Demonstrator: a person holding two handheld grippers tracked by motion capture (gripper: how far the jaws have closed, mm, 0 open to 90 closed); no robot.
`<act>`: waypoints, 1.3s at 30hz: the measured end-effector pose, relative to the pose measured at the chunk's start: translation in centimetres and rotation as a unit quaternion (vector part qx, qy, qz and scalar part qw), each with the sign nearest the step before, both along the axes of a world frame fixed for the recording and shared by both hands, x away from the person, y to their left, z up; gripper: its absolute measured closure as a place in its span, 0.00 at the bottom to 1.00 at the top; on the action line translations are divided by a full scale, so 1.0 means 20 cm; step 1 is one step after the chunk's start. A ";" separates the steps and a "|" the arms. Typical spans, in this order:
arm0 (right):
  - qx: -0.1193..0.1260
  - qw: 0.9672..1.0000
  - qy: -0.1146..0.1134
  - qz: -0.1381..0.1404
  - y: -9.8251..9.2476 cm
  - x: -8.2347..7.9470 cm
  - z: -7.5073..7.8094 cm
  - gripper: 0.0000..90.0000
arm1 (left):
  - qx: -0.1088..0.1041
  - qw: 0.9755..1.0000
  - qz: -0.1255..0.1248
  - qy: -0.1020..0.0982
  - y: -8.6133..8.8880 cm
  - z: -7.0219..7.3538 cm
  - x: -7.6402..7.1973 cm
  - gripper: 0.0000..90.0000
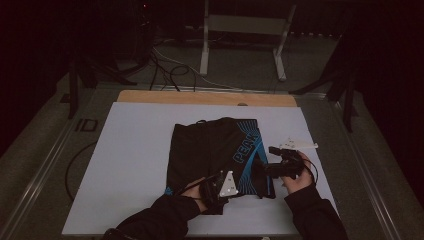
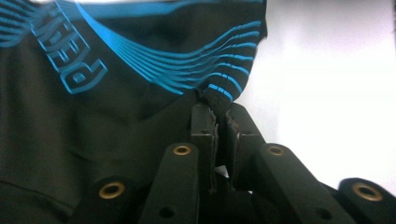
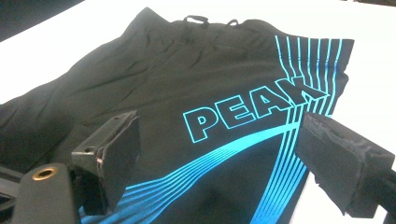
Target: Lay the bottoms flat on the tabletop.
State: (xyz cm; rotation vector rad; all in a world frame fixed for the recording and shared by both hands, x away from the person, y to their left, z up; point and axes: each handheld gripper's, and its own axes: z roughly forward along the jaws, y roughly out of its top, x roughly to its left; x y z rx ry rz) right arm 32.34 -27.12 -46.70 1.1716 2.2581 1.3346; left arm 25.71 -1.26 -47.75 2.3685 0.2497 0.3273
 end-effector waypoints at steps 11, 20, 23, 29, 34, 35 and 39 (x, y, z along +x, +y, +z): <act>0.001 1.000 -0.008 0.003 0.01 -0.01 0.02 0.16 | -0.040 0.999 -0.004 -0.011 0.05 0.24 0.02 0.94; -0.002 1.000 -0.005 0.004 0.00 -0.03 0.01 0.16 | 0.006 1.000 -0.012 0.014 0.12 0.13 -0.03 0.88; 0.005 1.000 -0.001 0.011 0.00 -0.05 0.01 0.16 | 0.014 0.999 -0.005 0.028 0.15 0.06 -0.03 0.84; 0.010 0.998 -0.015 0.057 0.05 -0.13 0.02 0.12 | 0.025 0.999 0.009 0.037 0.17 -0.05 -0.05 0.67; 0.023 0.995 0.011 0.095 0.05 -0.17 0.01 0.11 | 0.025 0.999 0.016 0.046 0.18 -0.10 -0.06 0.68; 0.023 0.994 0.015 0.105 0.05 -0.18 0.00 0.11 | 0.022 0.998 0.017 0.048 0.18 -0.10 -0.06 0.68; 0.029 0.989 0.027 0.139 0.05 -0.26 -0.03 0.11 | 0.016 0.998 0.022 0.056 0.17 -0.11 -0.05 0.76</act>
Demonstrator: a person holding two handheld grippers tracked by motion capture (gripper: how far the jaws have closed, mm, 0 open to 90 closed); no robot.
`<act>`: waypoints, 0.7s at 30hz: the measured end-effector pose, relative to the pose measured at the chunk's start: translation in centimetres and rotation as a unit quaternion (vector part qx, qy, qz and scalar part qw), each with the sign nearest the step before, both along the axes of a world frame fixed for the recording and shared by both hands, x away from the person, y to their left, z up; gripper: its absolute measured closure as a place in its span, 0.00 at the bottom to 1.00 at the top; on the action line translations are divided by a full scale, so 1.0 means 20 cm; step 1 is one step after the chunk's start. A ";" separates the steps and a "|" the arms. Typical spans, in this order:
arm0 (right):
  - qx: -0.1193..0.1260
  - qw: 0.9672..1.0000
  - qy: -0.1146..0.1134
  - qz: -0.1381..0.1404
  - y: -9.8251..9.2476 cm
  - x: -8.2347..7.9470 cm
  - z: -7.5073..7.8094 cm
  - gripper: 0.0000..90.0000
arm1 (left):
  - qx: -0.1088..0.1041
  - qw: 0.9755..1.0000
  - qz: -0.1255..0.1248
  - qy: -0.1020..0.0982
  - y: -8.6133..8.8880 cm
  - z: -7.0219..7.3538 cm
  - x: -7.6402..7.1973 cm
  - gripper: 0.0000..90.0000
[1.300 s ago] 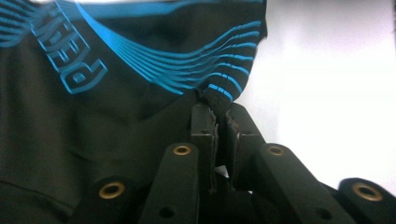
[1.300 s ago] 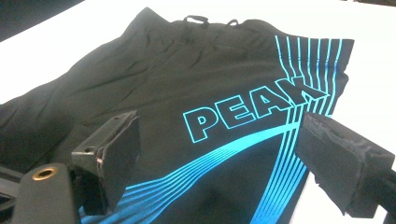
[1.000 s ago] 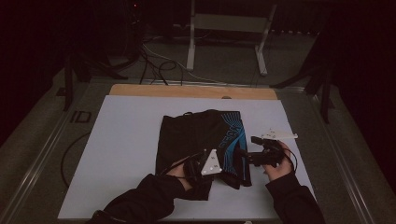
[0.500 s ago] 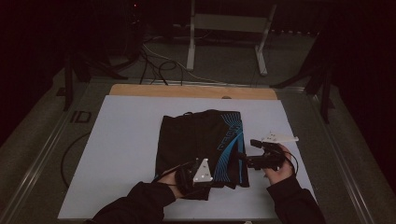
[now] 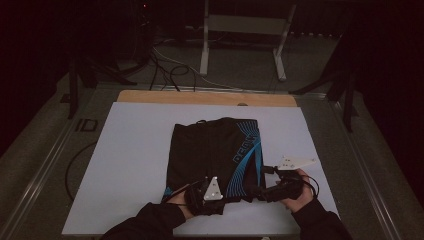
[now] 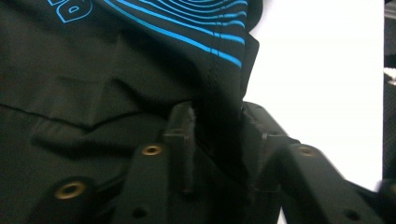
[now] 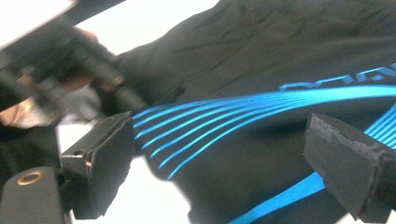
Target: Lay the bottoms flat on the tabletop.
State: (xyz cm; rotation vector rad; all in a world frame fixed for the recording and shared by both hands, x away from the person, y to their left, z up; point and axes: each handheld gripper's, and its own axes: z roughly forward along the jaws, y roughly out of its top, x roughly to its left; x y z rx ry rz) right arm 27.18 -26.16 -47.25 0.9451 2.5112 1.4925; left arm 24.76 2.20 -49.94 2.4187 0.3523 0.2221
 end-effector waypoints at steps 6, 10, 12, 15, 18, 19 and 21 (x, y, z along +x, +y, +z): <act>-0.068 0.997 -0.014 0.014 -0.02 -0.10 -0.06 0.22 | -0.006 1.000 0.011 -0.003 -0.01 0.01 0.01 0.81; -0.122 0.992 -0.019 0.005 -0.04 -0.11 -0.11 0.43 | -0.012 1.000 0.015 -0.007 -0.01 0.04 0.02 0.85; -0.142 0.990 -0.022 0.000 -0.03 -0.11 -0.12 0.50 | -0.012 1.000 0.015 -0.009 -0.01 0.05 0.03 0.85; -0.172 0.985 -0.024 -0.019 -0.04 -0.10 -0.13 0.77 | -0.014 1.000 0.016 -0.012 0.00 0.06 0.03 0.89; -0.164 0.986 -0.029 -0.031 -0.07 -0.10 -0.11 0.97 | -0.016 1.000 0.017 -0.016 0.00 0.08 0.03 0.90; -0.164 0.986 -0.029 -0.031 -0.07 -0.10 -0.11 0.97 | -0.015 1.000 0.017 -0.018 0.00 0.08 0.03 0.90; -0.147 0.988 -0.023 -0.037 -0.08 -0.09 -0.09 0.98 | -0.015 1.000 0.016 -0.020 0.00 0.09 0.02 0.92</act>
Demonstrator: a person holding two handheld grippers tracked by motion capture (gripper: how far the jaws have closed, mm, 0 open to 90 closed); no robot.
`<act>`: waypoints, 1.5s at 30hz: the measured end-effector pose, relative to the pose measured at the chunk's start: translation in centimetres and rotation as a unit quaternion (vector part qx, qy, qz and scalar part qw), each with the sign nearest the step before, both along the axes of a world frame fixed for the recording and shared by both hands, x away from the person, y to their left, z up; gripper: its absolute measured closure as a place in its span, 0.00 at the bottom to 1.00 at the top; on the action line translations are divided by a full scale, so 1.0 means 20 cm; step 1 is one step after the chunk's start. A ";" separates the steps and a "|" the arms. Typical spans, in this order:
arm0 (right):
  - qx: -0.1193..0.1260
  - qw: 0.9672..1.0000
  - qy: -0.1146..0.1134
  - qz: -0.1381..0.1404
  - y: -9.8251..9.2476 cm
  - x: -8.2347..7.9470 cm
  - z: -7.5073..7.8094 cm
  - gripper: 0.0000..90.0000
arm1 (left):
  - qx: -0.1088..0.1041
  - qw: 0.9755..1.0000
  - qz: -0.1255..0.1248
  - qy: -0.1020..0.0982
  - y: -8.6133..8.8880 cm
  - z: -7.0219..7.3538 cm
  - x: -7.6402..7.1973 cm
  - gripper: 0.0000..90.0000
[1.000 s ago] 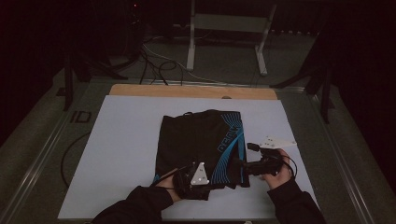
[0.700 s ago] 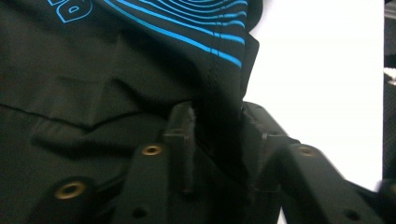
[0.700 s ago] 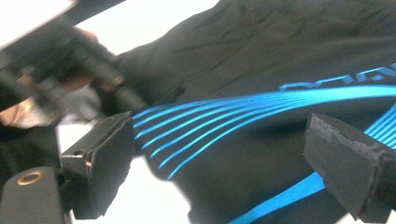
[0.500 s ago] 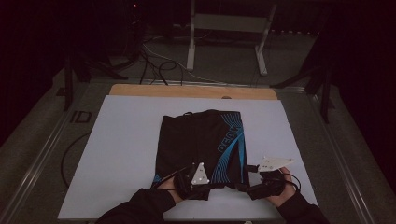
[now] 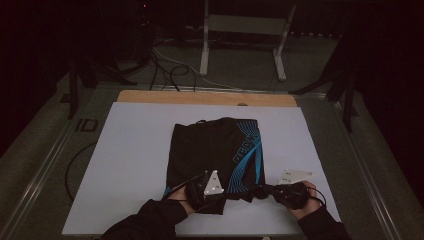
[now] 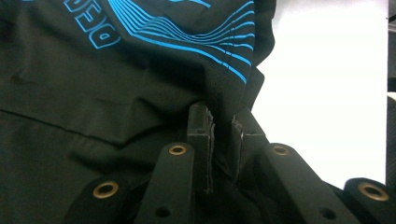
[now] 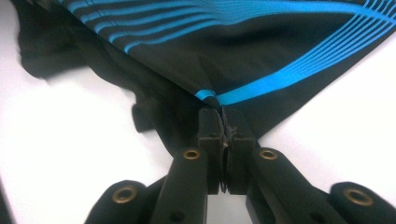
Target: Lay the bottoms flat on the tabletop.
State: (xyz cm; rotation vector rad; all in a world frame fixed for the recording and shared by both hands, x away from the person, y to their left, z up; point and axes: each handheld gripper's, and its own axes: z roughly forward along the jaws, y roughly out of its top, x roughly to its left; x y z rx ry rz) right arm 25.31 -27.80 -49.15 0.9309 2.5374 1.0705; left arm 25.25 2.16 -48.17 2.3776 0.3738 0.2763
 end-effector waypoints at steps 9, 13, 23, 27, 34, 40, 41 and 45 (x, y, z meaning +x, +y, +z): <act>0.027 1.000 -0.008 0.006 -0.03 -0.08 0.09 0.99 | 0.017 1.000 -0.020 -0.012 0.00 0.02 -0.03 0.96; 0.035 0.999 -0.009 0.008 -0.07 -0.13 0.11 0.99 | 0.014 0.999 -0.030 -0.011 0.01 0.03 -0.06 0.96; 0.047 0.999 0.020 0.009 -0.14 -0.18 0.08 0.99 | 0.027 0.997 -0.069 0.004 0.00 0.00 -0.11 0.96; 0.046 0.998 0.029 0.005 -0.16 -0.19 0.06 0.99 | 0.038 0.997 -0.062 -0.007 0.00 0.00 -0.11 0.96; 0.064 0.998 0.013 0.001 -0.16 -0.18 0.12 0.99 | 0.019 0.998 -0.045 -0.038 0.01 0.10 -0.08 0.96; 0.080 0.997 -0.001 0.007 -0.18 -0.21 0.17 0.99 | 0.009 0.997 -0.045 -0.054 0.05 0.19 -0.08 0.96; 0.079 0.997 0.000 0.007 -0.18 -0.21 0.16 0.99 | 0.012 0.998 -0.048 -0.050 0.05 0.18 -0.08 0.96; 0.070 0.997 0.011 0.007 -0.19 -0.20 0.12 0.99 | 0.034 0.997 -0.065 -0.036 0.03 0.10 -0.10 0.96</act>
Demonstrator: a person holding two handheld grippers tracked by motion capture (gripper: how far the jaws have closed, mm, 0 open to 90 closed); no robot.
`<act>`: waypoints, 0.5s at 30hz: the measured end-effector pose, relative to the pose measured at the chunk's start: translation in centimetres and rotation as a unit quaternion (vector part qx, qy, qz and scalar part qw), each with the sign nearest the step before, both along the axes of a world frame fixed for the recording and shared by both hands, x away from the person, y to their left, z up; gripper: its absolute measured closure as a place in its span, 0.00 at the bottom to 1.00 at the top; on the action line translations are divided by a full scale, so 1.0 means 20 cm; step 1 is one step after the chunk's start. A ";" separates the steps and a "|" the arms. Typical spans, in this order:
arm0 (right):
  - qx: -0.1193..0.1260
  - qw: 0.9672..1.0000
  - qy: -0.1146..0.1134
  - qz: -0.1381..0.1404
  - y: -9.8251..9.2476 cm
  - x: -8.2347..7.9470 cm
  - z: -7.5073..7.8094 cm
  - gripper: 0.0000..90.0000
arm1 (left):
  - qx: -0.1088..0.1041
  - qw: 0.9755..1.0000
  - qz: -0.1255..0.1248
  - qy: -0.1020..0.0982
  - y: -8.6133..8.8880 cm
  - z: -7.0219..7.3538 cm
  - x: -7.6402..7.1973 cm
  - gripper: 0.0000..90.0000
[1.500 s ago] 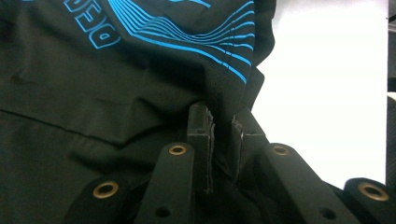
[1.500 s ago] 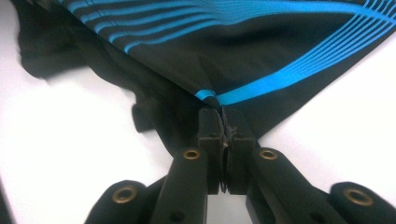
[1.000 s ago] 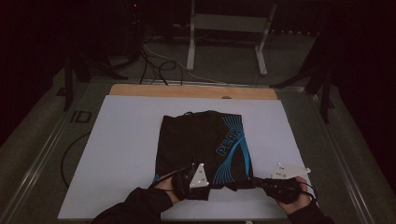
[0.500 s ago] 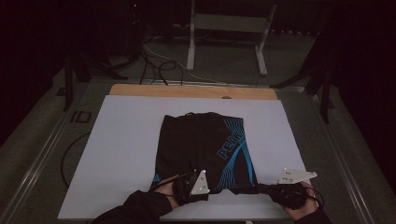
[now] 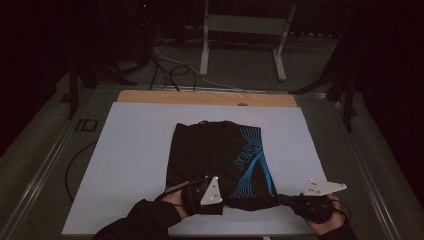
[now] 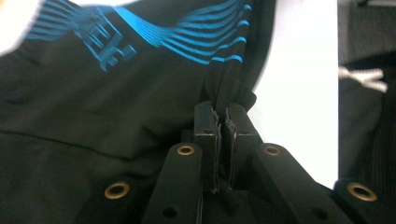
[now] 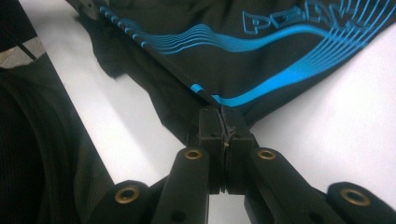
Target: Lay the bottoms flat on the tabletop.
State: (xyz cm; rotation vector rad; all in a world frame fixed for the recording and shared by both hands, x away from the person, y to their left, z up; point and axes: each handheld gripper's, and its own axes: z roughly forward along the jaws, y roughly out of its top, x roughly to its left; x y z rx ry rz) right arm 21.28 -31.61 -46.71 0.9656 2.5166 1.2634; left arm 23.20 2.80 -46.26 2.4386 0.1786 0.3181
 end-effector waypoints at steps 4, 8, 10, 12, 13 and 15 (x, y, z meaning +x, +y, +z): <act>-0.007 1.000 0.021 0.001 -0.01 0.01 -0.05 0.99 | 0.012 1.000 -0.007 0.022 -0.02 -0.09 -0.01 0.95; -0.004 1.000 0.028 0.008 -0.03 0.01 -0.08 0.99 | 0.027 0.999 -0.019 0.028 -0.03 -0.14 -0.03 0.95; -0.005 0.999 0.037 0.013 -0.03 0.02 -0.09 0.98 | 0.032 0.999 -0.023 0.033 -0.03 -0.15 -0.02 0.95; -0.003 0.999 0.042 0.009 -0.03 0.02 -0.09 0.91 | 0.040 0.998 -0.031 0.044 -0.03 -0.16 -0.02 0.93; 0.003 0.999 0.039 0.013 -0.04 0.02 -0.09 0.87 | 0.034 0.997 -0.036 0.054 -0.02 -0.16 -0.02 0.88; 0.020 0.999 0.035 0.007 -0.05 0.02 -0.09 0.75 | 0.020 0.997 -0.035 0.060 -0.01 -0.16 -0.02 0.71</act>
